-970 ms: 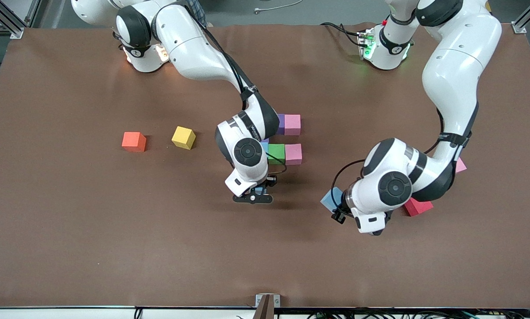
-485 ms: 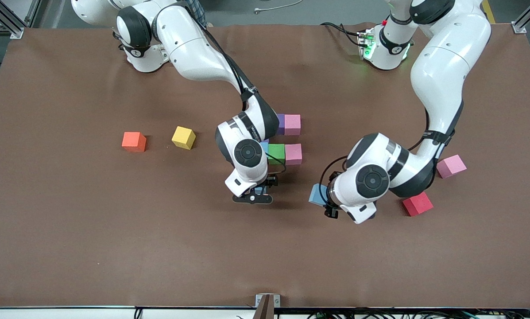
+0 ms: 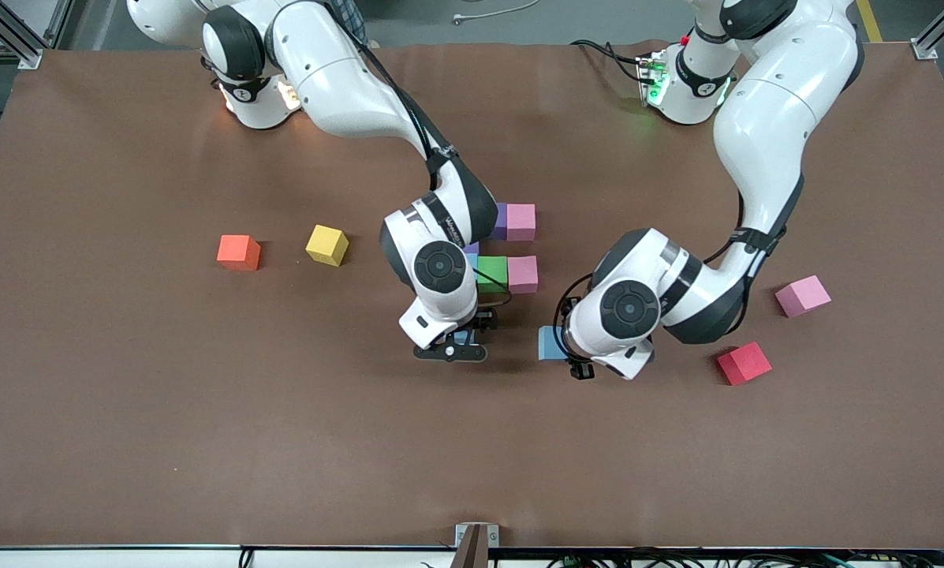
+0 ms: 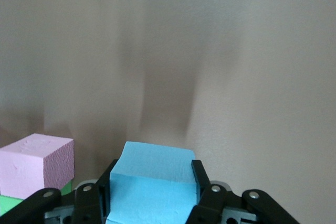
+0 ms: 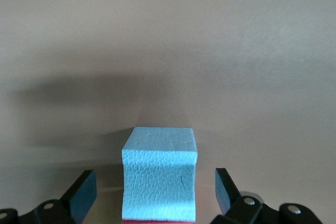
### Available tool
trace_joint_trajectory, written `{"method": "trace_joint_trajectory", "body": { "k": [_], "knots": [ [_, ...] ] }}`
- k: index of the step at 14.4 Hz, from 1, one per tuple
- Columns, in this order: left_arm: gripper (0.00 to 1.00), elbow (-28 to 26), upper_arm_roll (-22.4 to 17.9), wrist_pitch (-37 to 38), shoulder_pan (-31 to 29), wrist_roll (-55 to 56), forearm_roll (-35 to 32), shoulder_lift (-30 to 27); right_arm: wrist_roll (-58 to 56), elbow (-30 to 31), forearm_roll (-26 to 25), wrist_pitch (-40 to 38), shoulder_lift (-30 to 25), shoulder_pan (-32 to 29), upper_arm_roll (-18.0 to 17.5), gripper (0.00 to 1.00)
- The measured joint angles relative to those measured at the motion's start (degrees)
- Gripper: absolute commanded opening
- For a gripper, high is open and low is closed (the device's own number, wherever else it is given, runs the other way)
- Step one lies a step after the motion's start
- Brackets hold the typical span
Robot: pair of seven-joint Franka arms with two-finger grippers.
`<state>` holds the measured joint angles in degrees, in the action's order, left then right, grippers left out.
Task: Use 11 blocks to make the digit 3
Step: 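Lower both blue cubes below the column with both grippers, then release blue and withdraw the right gripper while the left gripper holds blue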
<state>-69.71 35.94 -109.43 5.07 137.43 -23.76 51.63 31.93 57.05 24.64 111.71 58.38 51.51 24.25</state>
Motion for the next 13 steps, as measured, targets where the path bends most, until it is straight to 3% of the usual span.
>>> {"method": "trace_joint_trajectory", "body": {
  "k": [5, 10, 13],
  "knots": [
    [0.22, -0.38, -0.26, -0.9, 4.38, 8.28, -4.89, 1.5, -6.05, -0.32, -0.11, -9.17, -6.96, -5.89, 1.69, 1.0],
    [0.22, -0.63, -0.33, -4.43, 8.81, 16.48, -11.39, 4.08, -21.17, -0.28, -0.1, -20.93, -10.7, -8.05, 10.65, 1.0],
    [0.22, -0.75, -0.39, -5.76, 10.13, 17.86, -12.41, 5.19, -25.27, 0.06, -0.11, -25.04, -12.9, -9.09, 13.64, 1.0]
  ]
}}
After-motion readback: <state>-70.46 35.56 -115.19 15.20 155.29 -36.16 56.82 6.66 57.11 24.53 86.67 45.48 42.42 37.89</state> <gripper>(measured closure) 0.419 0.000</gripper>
